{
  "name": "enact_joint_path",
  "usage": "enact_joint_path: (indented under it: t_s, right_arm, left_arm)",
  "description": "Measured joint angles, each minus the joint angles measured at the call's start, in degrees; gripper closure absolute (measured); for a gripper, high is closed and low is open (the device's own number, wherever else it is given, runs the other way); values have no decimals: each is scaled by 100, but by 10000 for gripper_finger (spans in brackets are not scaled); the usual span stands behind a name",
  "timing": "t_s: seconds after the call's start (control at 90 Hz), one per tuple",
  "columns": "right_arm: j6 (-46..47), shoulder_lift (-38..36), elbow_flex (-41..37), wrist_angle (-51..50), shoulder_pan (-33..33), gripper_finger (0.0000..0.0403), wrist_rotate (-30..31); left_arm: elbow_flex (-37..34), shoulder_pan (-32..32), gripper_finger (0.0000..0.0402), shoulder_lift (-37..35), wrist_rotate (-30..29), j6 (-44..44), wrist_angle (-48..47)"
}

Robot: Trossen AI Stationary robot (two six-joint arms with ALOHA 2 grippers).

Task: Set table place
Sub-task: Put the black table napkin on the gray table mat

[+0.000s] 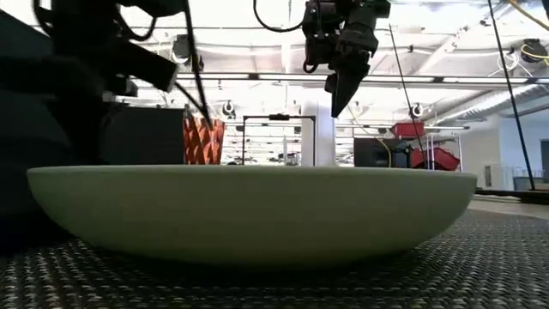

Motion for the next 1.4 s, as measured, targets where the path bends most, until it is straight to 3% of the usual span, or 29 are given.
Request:
enact_joint_path:
  t_s: [0.533, 0.811, 0.967, 1.1, 1.178, 1.278, 1.4]
  right_arm:
    - [290, 0, 2, -256, -4, 200, 0]
    - [290, 2, 2, -218, -4, 200, 0]
    - [281, 2, 3, -216, -4, 200, -1]
    - [218, 2, 2, -200, -5, 200, 4]
    - [139, 2, 2, -182, -27, 200, 10]
    - [130, 2, 2, -186, -94, 200, 17]
    - [123, 2, 2, -240, -185, 200, 25]
  left_arm:
    - [-24, 49, 399, 37, 537, -2, -51]
    - [-26, 69, 334, 37, 669, 37, -50]
    - [-1, 127, 300, 37, 332, -45, -382]
    - [216, 269, 294, 33, -732, -555, -1355]
    - [483, 282, 293, -60, -1147, -635, -1460]
    - [767, 237, 293, -204, -1131, -528, -1087]
    - [890, 126, 293, -208, -599, -293, -506]
